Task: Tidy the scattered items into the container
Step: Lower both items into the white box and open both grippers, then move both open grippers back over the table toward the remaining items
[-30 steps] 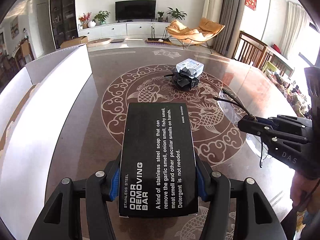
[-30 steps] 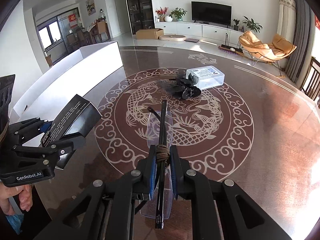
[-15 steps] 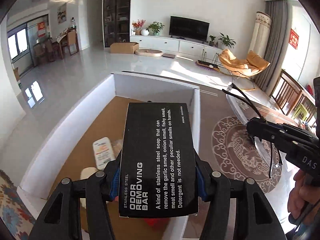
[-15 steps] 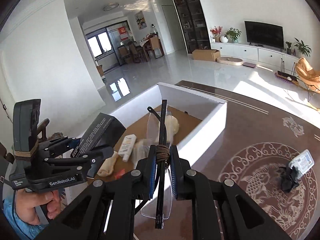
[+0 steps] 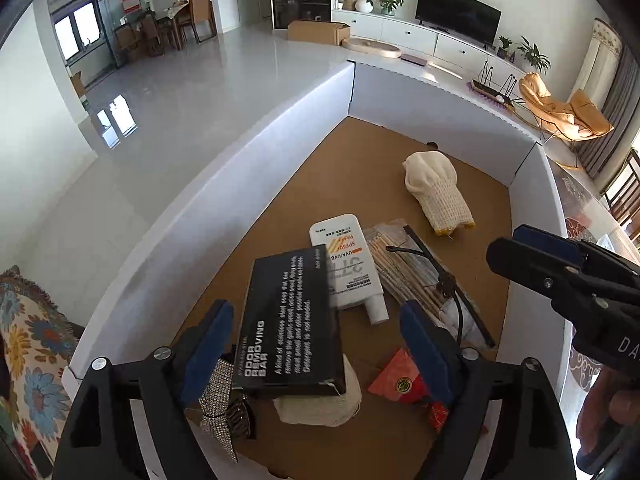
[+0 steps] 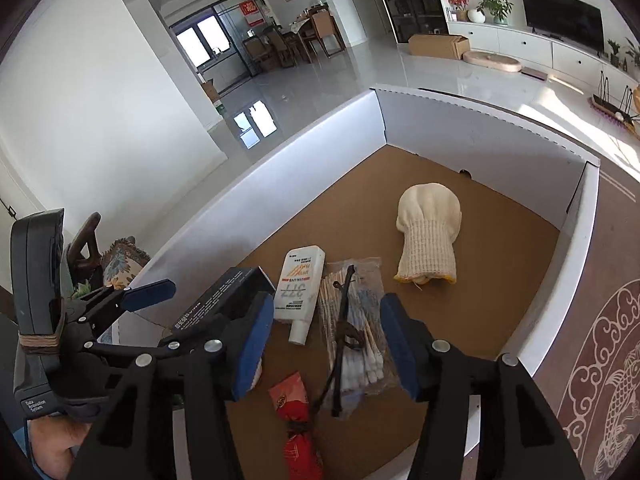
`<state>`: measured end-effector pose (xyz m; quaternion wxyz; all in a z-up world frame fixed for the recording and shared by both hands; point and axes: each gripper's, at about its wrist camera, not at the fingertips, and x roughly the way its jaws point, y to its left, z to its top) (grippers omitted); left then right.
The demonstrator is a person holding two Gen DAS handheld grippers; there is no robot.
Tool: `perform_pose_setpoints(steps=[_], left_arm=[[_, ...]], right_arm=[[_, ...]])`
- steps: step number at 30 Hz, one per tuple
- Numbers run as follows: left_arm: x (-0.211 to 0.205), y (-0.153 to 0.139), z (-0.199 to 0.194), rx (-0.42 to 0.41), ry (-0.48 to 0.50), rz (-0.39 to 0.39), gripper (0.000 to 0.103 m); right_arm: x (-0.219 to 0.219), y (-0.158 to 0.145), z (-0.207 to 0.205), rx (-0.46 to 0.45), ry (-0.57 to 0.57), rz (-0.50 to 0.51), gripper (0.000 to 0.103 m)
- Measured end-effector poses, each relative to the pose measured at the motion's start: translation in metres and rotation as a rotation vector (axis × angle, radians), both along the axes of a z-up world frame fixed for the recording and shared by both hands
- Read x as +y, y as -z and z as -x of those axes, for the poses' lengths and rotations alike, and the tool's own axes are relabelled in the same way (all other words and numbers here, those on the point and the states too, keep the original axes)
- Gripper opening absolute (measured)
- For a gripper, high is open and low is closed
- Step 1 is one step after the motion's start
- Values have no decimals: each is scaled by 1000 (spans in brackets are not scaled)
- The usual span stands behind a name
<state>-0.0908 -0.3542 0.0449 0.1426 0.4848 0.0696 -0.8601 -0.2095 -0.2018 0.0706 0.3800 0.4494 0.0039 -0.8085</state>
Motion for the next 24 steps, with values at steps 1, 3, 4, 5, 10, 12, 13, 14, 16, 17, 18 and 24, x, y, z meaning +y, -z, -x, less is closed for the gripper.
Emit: perform_pose_setpoints(steps=[1, 3, 4, 5, 10, 12, 13, 14, 16, 17, 18, 24], left_arm=[[9, -3, -1, 8, 4, 23, 86], [30, -17, -2, 44, 19, 81, 86], [44, -25, -3, 73, 37, 108, 86], [59, -35, -5, 105, 61, 131, 86], [167, -71, -14, 266, 257, 145, 94], [220, -68, -20, 306, 366, 108, 103], [247, -62, -22, 317, 426, 85, 103], [273, -52, -24, 314, 483, 62, 103], [321, -22, -24, 299, 588, 23, 103], [343, -4, -21, 276, 627, 8, 103], [361, 14, -15, 240, 654, -5, 103], [408, 78, 9, 127, 697, -78, 103]], right_arm=[[4, -1, -1, 17, 3, -3, 57], [18, -8, -5, 69, 16, -3, 57], [31, -14, -9, 104, 30, 7, 57], [47, -20, -15, 141, 49, 20, 57], [158, -28, -39, 252, 222, 8, 64], [211, -12, -48, 250, 316, -55, 64], [239, -1, -52, 236, 367, -99, 64], [267, 11, -58, 218, 421, -142, 64], [323, 35, -71, 169, 531, -210, 64], [350, 45, -76, 137, 590, -230, 64], [376, 53, -83, 102, 644, -238, 64], [460, 71, -105, 41, 787, -232, 64]])
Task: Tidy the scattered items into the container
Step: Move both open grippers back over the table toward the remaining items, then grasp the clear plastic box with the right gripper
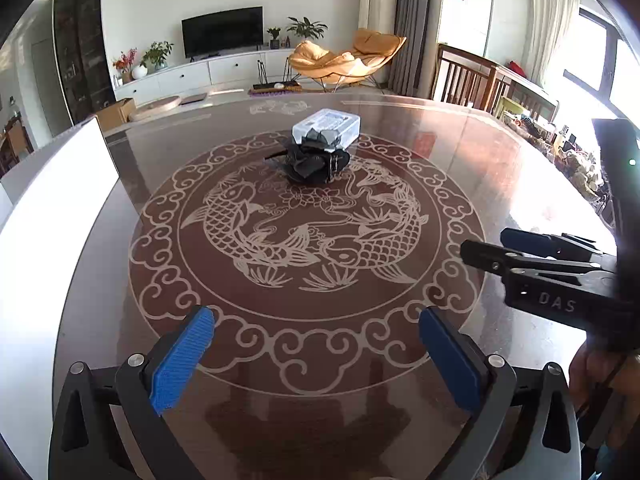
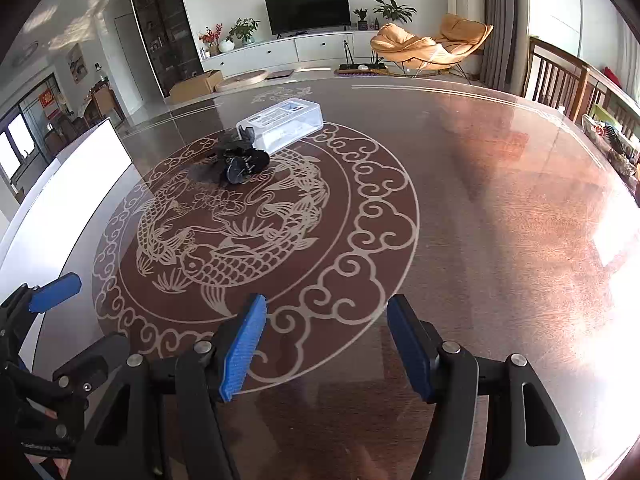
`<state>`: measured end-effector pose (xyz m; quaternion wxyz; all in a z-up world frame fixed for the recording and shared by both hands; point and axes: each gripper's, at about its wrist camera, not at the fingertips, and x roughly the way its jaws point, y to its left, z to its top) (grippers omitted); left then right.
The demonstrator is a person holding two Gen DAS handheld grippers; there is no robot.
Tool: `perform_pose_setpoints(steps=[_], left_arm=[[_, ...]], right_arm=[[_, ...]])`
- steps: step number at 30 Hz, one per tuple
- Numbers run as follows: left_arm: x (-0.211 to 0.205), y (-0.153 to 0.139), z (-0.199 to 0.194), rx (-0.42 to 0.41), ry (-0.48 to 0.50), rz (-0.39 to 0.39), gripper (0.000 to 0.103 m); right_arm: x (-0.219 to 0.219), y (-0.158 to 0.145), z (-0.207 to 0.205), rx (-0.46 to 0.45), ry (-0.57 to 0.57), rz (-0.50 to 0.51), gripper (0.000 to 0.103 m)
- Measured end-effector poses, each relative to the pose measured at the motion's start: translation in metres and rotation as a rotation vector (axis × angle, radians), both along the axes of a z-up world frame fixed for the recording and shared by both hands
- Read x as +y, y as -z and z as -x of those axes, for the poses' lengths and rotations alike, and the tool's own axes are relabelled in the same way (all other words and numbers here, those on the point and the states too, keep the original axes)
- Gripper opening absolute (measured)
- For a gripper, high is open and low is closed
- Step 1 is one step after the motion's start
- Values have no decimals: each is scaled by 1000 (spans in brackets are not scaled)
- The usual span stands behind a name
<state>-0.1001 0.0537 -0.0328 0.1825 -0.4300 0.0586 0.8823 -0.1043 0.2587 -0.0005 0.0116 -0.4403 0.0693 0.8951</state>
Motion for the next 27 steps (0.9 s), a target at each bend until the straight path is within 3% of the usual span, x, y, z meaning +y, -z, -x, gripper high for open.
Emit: perform_pose_setpoints(steps=[7, 12, 27], left_arm=[[-5, 16, 4, -32, -28, -36, 103], [-5, 21, 6, -53, -59, -5, 103], [4, 22, 9, -52, -62, 79, 103]], right_arm=[[11, 15, -3, 34, 16, -3, 65], [9, 17, -4, 39, -2, 18, 70], [1, 17, 0, 29, -4, -14, 71]])
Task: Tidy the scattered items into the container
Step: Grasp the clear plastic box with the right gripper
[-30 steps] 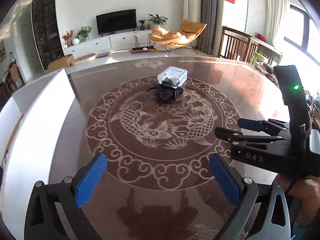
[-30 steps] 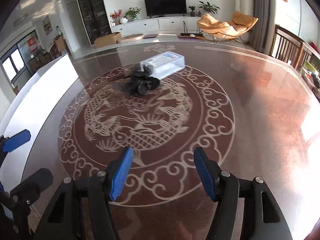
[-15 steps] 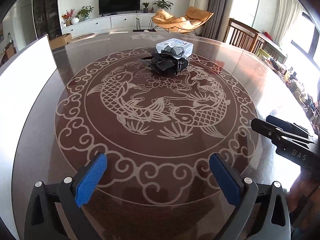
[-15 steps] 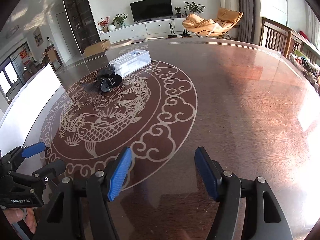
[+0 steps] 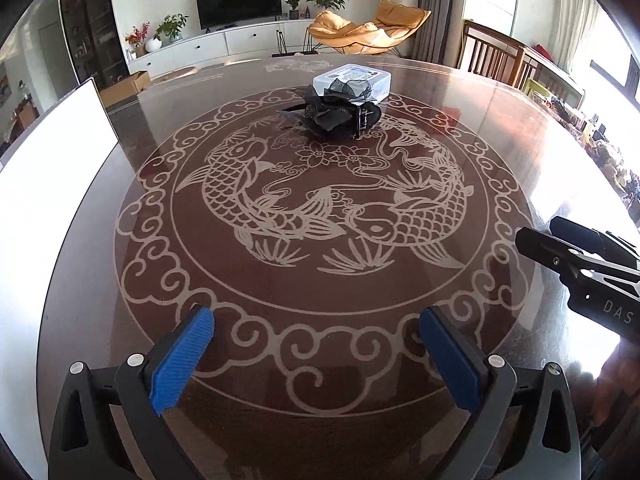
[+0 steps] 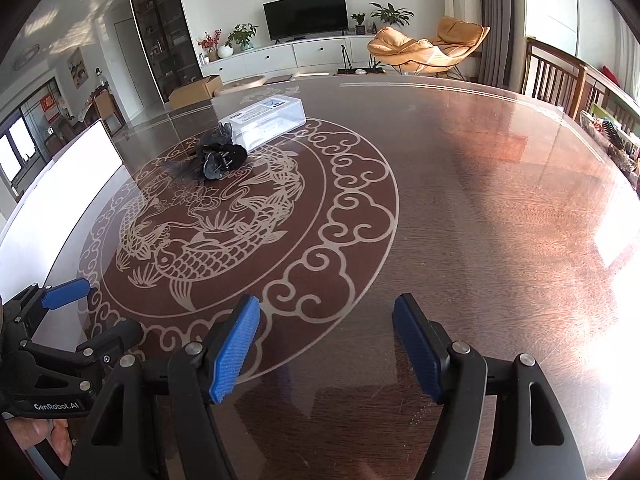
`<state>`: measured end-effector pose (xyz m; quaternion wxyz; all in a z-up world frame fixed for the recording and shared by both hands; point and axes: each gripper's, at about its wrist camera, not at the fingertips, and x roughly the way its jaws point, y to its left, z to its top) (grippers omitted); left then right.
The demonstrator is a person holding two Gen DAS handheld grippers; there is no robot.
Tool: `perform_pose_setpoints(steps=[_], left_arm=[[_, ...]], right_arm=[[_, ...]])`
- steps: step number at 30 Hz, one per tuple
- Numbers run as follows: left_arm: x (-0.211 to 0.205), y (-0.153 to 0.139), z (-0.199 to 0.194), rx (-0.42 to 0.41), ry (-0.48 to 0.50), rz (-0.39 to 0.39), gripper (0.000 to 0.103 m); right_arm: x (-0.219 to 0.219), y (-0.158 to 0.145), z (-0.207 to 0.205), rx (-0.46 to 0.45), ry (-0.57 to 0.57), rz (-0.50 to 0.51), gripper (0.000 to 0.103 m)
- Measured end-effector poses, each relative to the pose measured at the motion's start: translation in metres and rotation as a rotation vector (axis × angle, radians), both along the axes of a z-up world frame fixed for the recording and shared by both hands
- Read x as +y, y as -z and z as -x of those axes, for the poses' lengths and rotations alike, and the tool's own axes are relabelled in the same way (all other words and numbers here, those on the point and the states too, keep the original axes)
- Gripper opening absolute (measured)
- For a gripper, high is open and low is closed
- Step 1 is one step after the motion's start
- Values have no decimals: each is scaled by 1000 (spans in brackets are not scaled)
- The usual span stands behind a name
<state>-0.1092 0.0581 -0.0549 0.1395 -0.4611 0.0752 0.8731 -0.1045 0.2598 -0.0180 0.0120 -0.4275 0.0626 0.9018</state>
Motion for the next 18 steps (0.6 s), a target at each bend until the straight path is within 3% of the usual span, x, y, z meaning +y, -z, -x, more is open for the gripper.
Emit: perform_pose_setpoints(steps=[13, 15, 18], left_arm=[[-11, -2, 4, -14, 17, 30, 103], [-29, -3, 5, -3, -31, 65, 103], [-61, -1, 3, -15, -80, -9, 103]], right_arm=[[-14, 4, 5, -34, -18, -94, 78], [-12, 2, 9, -33, -29, -65, 79], [-4, -9, 43, -32, -70, 134, 79]])
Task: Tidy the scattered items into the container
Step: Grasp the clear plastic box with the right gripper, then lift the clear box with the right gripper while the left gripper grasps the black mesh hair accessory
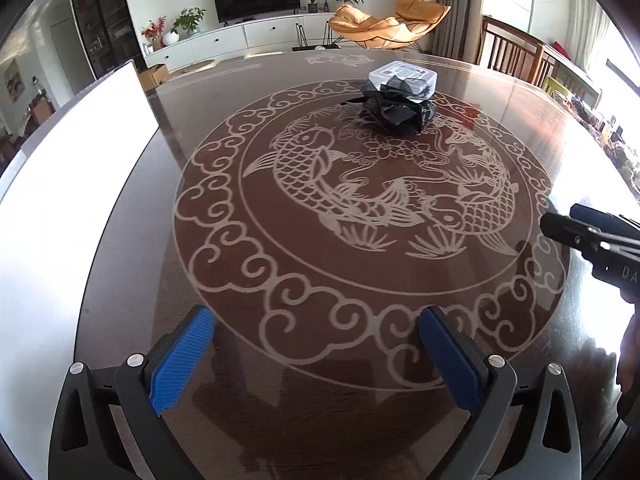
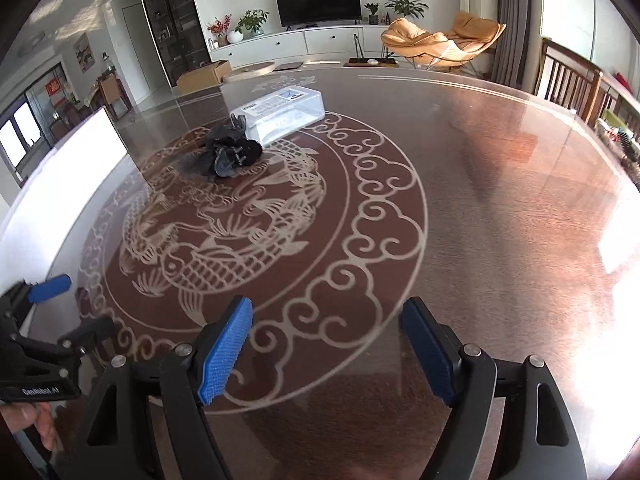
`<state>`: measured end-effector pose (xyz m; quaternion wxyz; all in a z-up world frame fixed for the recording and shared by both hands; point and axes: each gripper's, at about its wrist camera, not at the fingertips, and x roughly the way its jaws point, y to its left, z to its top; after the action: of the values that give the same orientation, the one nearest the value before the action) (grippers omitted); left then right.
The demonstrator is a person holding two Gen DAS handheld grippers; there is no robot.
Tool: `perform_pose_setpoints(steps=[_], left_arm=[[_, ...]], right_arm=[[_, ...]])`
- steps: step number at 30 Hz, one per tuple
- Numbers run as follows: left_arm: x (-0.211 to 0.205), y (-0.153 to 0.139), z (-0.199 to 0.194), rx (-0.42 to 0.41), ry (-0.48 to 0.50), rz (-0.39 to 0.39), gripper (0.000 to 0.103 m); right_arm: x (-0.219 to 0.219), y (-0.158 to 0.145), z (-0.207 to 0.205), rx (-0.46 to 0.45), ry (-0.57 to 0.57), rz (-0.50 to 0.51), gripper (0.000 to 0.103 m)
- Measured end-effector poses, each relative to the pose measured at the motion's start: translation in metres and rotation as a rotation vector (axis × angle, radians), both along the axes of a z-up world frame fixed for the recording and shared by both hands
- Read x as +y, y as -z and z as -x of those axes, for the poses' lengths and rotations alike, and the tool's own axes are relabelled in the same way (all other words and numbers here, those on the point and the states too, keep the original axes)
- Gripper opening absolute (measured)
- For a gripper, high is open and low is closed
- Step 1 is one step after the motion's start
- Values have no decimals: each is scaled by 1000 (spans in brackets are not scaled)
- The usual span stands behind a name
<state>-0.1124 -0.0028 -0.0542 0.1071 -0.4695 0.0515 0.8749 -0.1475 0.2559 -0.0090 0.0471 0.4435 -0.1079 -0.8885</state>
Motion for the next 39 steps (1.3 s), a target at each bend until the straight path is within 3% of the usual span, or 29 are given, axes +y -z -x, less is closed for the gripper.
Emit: perform_pose_setpoints(steps=[3, 5, 8, 10, 13, 15, 19, 22, 25, 28, 30, 32, 36, 39], left_arm=[[-8, 0, -5, 12, -36, -18, 103], [-1, 2, -5, 13, -26, 15, 103], [-1, 3, -5, 12, -15, 12, 103], [-2, 2, -5, 12, -11, 11, 103], [-1, 2, -5, 12, -10, 10, 103], [-1, 2, -5, 12, -9, 9, 103], [-1, 1, -4, 10, -7, 7, 103], [-1, 1, -3, 10, -7, 7, 103], [-1, 1, -3, 10, -7, 7, 103], [-1, 1, -3, 10, -6, 7, 103], [-1, 1, -3, 10, -6, 7, 103], [-1, 1, -4, 11, -10, 7, 103], [-3, 0, -5, 12, -26, 7, 103], [-4, 0, -6, 13, -26, 7, 103]], right_arm=[[1, -24, 62, 58, 35, 110, 79], [-15, -41, 113, 96, 35, 44, 79], [-51, -51, 190, 84, -41, -117, 79], [-70, -46, 225, 66, -88, -224, 79], [-77, -17, 258, -42, -102, -319, 79], [-68, 2, 261, -102, -113, -306, 78], [-40, 8, 228, -102, -93, -255, 78], [-22, 7, 176, -145, -77, -246, 78], [-13, 4, 115, -186, -134, -257, 78], [-7, -12, 79, -101, -165, -300, 78], [-2, -29, 80, -6, -145, -311, 78], [3, -40, 100, 21, -102, -311, 78], [-12, -33, 155, -24, -68, -387, 78], [-33, -20, 178, -46, -128, -435, 78]])
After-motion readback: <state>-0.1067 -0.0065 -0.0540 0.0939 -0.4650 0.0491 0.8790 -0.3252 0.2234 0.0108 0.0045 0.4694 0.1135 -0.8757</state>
